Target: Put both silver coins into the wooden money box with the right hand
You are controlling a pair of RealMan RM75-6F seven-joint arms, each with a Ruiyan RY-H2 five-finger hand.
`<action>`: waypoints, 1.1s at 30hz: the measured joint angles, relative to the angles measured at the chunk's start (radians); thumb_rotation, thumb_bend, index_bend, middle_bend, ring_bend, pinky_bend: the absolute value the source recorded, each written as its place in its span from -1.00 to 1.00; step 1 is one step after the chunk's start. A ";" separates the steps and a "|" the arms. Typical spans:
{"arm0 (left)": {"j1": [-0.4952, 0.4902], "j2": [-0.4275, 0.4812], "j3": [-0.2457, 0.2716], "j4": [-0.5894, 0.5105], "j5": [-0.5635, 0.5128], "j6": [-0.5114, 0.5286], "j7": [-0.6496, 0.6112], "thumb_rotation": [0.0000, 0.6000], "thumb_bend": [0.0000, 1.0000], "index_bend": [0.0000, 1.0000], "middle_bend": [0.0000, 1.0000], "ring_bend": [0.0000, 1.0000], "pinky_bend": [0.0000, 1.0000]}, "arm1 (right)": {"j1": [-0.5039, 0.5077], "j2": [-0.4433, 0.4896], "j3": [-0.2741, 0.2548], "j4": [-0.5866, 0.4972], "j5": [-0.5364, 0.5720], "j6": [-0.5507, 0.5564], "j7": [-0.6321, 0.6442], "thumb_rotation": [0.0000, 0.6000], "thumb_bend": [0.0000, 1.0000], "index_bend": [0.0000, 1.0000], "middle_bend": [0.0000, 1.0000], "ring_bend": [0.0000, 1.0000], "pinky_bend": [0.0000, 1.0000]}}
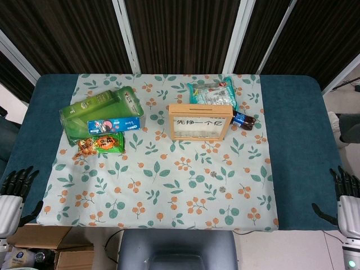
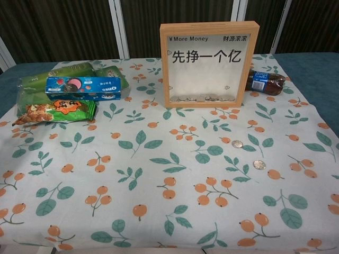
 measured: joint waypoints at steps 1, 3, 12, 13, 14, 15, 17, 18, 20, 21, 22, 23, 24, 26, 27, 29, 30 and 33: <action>0.000 0.000 0.000 0.000 0.000 0.000 0.000 1.00 -0.27 -1.00 -1.00 -1.00 -0.93 | 0.000 -0.001 0.000 0.002 0.001 0.000 0.001 1.00 -0.31 -1.00 -1.00 -1.00 -1.00; -0.001 0.000 -0.001 -0.001 0.000 -0.002 0.000 1.00 -0.27 -1.00 -1.00 -1.00 -0.93 | -0.001 -0.002 0.002 0.006 0.002 0.001 0.004 1.00 -0.31 -1.00 -1.00 -1.00 -1.00; -0.002 -0.005 0.002 0.000 0.000 -0.007 0.006 1.00 -0.27 -1.00 -1.00 -1.00 -0.94 | 0.000 -0.005 0.000 0.022 -0.002 -0.002 0.017 1.00 -0.31 -1.00 -1.00 -1.00 -1.00; -0.002 -0.005 0.002 0.000 0.000 -0.008 0.006 1.00 -0.27 -1.00 -1.00 -1.00 -0.94 | 0.001 -0.006 0.000 0.024 -0.002 -0.003 0.018 1.00 -0.31 -1.00 -1.00 -1.00 -1.00; -0.002 -0.005 0.001 0.000 -0.001 -0.008 0.005 1.00 -0.27 -1.00 -1.00 -1.00 -0.94 | 0.002 -0.007 0.000 0.026 -0.004 -0.005 0.018 1.00 -0.31 -1.00 -1.00 -1.00 -1.00; -0.003 -0.005 0.001 -0.001 -0.001 -0.008 0.005 1.00 -0.27 -1.00 -1.00 -1.00 -0.94 | 0.004 -0.008 0.000 0.028 -0.005 -0.006 0.017 1.00 -0.31 -1.00 -1.00 -1.00 -1.00; -0.004 -0.004 0.000 0.000 -0.001 -0.008 0.005 1.00 -0.27 -1.00 -1.00 -1.00 -0.94 | 0.008 -0.010 0.001 0.029 -0.008 -0.009 0.011 1.00 -0.31 -1.00 -1.00 -1.00 -1.00; -0.004 -0.004 0.000 0.000 -0.002 -0.009 0.003 1.00 -0.27 -1.00 -1.00 -1.00 -0.94 | 0.010 -0.010 0.001 0.029 -0.009 -0.011 0.007 1.00 -0.31 -1.00 -1.00 -1.00 -1.00; -0.005 -0.005 -0.001 0.002 -0.003 -0.011 0.000 1.00 -0.27 -1.00 -1.00 -1.00 -0.94 | 0.018 -0.009 0.002 0.025 -0.015 -0.017 -0.008 1.00 -0.31 -1.00 -1.00 -1.00 -1.00; -0.006 -0.005 -0.001 0.002 -0.004 -0.013 -0.001 1.00 -0.27 -1.00 -1.00 -1.00 -0.94 | 0.022 -0.008 0.002 0.021 -0.019 -0.019 -0.016 1.00 -0.31 -1.00 -1.00 -1.00 -1.00; -0.007 -0.005 -0.001 0.003 -0.004 -0.015 -0.002 1.00 -0.27 -1.00 -1.00 -1.00 -0.94 | 0.029 -0.007 0.003 0.015 -0.024 -0.023 -0.030 1.00 -0.31 -1.00 -1.00 -1.00 -1.00; -0.008 -0.005 -0.001 0.003 -0.004 -0.016 -0.001 1.00 -0.27 -1.00 -1.00 -1.00 -0.94 | 0.035 -0.006 0.004 0.009 -0.029 -0.026 -0.042 1.00 -0.31 -1.00 -1.00 -1.00 -1.00; -0.008 -0.007 -0.001 0.005 -0.003 -0.016 -0.001 1.00 -0.27 -1.00 -1.00 -1.00 -0.94 | 0.043 -0.005 0.005 0.002 -0.033 -0.032 -0.055 1.00 -0.31 -1.00 -1.00 -1.00 -1.00; -0.009 -0.011 -0.002 0.009 -0.003 -0.015 -0.001 1.00 -0.27 -1.00 -1.00 -1.00 -0.94 | 0.063 -0.003 0.009 -0.014 -0.043 -0.048 -0.088 1.00 -0.31 -1.00 -1.00 -1.00 -1.00; -0.009 -0.015 -0.002 0.011 -0.003 -0.016 -0.004 1.00 -0.27 -1.00 -1.00 -1.00 -0.94 | 0.073 -0.002 0.011 -0.021 -0.047 -0.055 -0.105 1.00 -0.31 -1.00 -1.00 -1.00 -1.00; -0.009 -0.018 0.000 0.013 0.000 -0.015 -0.007 1.00 -0.27 -1.00 -1.00 -1.00 -0.94 | 0.098 -0.002 0.018 -0.035 -0.054 -0.077 -0.148 1.00 -0.31 -1.00 -1.00 -1.00 -1.00; -0.008 -0.020 0.002 0.015 0.003 -0.015 -0.005 1.00 -0.27 -1.00 -1.00 -1.00 -0.94 | 0.110 -0.003 0.021 -0.042 -0.056 -0.089 -0.169 1.00 -0.31 -1.00 -1.00 -1.00 -1.00; -0.006 -0.021 0.002 0.017 0.004 -0.009 -0.004 1.00 -0.27 -1.00 -1.00 -1.00 -0.94 | 0.162 -0.011 0.038 -0.063 -0.058 -0.139 -0.244 1.00 -0.31 -1.00 -1.00 -1.00 -1.00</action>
